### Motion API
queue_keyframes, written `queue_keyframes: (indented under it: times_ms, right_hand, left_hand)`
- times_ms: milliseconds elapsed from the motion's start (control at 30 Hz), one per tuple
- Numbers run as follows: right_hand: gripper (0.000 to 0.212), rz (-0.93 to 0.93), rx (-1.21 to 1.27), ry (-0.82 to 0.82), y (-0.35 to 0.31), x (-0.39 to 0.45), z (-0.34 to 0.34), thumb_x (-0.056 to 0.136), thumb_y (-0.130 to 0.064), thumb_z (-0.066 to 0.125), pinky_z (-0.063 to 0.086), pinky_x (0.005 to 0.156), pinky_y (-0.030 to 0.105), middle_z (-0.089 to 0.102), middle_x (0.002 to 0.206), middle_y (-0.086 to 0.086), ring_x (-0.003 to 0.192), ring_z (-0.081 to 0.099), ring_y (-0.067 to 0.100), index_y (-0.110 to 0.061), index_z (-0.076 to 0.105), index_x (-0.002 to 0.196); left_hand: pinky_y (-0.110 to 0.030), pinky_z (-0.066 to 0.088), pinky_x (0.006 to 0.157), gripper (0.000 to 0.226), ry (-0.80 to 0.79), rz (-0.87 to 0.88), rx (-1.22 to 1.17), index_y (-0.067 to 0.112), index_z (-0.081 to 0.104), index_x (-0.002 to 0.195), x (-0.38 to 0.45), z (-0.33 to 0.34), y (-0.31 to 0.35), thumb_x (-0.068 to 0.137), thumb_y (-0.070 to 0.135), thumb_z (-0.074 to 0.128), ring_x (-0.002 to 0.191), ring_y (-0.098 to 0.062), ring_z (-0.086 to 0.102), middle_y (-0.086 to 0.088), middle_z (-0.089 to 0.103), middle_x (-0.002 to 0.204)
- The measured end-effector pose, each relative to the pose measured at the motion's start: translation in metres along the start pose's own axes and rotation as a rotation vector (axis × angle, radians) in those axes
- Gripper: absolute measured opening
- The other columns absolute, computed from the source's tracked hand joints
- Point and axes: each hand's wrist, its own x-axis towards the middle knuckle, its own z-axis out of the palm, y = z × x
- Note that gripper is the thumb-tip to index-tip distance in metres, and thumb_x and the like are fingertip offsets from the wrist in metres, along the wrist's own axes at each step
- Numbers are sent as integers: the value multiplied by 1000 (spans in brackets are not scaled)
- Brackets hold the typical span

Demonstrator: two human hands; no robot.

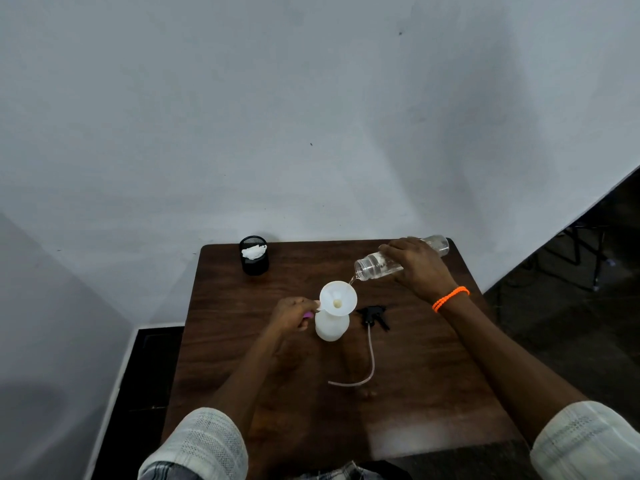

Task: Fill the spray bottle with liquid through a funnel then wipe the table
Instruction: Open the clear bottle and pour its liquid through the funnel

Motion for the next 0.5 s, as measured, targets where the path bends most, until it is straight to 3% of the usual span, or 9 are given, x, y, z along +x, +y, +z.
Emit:
queue_keyframes:
  times_ms: [500]
  right_hand:
    - [50,-31,-6,36,-3,4,-2,65,-5,85,53,82,42,74,105,10,92,67,33,-9,72,114]
  left_hand:
    - [-22,41,42,17,-1,-10,-2,-1,77,92,0,-2,-1,89,16,74,47,-15,49,-9,63,64]
